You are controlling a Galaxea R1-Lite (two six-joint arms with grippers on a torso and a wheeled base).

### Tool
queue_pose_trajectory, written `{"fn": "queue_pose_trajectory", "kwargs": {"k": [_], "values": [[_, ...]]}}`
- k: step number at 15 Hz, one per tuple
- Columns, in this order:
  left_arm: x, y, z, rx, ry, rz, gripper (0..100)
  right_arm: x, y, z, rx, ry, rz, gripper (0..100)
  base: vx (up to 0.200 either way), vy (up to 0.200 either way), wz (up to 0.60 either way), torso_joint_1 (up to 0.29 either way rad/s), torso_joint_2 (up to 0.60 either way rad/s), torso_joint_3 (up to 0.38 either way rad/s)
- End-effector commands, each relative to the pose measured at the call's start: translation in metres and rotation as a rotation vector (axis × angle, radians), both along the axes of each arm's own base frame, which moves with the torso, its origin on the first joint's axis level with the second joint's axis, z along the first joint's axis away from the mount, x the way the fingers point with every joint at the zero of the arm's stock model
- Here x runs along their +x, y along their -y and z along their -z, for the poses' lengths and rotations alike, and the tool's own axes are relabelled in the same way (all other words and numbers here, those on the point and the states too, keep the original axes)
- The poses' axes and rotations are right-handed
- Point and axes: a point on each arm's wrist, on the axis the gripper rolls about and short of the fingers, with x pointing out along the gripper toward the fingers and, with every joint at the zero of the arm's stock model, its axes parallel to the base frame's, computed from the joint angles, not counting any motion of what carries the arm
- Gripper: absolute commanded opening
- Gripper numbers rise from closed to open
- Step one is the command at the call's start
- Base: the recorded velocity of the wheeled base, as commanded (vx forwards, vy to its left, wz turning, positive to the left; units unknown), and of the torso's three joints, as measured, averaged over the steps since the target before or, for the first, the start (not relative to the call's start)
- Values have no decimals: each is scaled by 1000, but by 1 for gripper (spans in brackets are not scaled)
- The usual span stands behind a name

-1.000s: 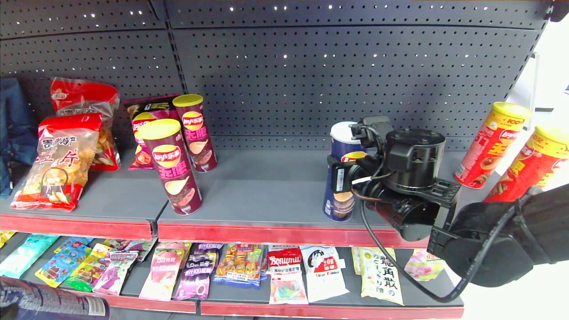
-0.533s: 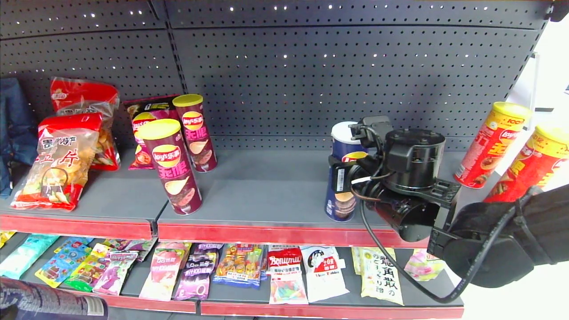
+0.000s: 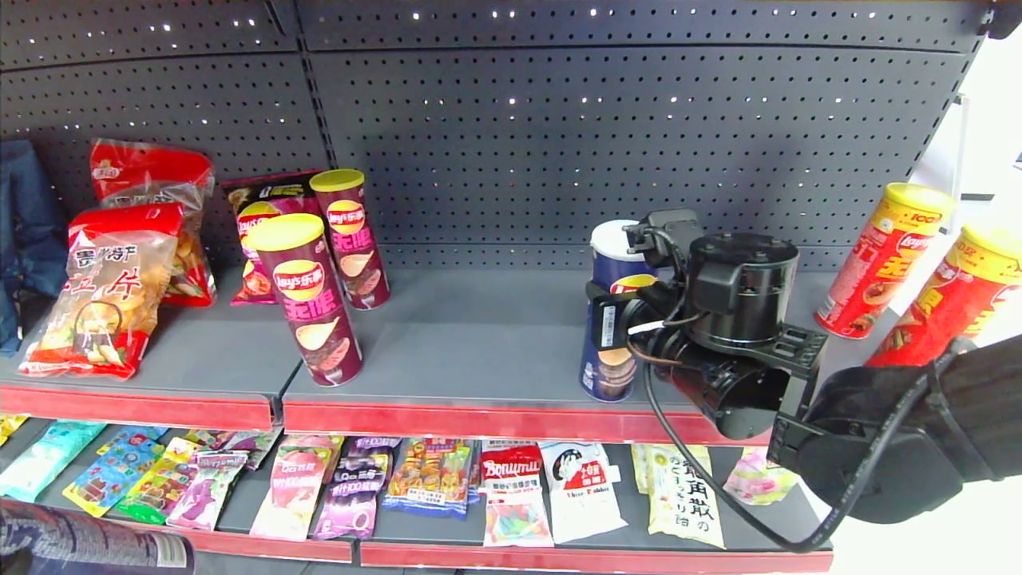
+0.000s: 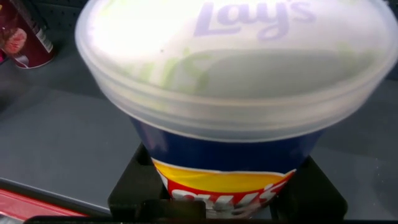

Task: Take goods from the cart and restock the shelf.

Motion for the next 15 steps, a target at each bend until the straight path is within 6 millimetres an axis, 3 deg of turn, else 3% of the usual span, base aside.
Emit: {"fn": "queue_pose_trajectory", "kwargs": {"k": [1,15], "values": [[0,0,0,-1,1,0,0,0,0,2,-3,-3,0,0,0,0,0,0,0,0],[0,0,0,0,-1,0,0,2,-5,4,-9,-4,13,0,0,0,0,0,0,0]]}}
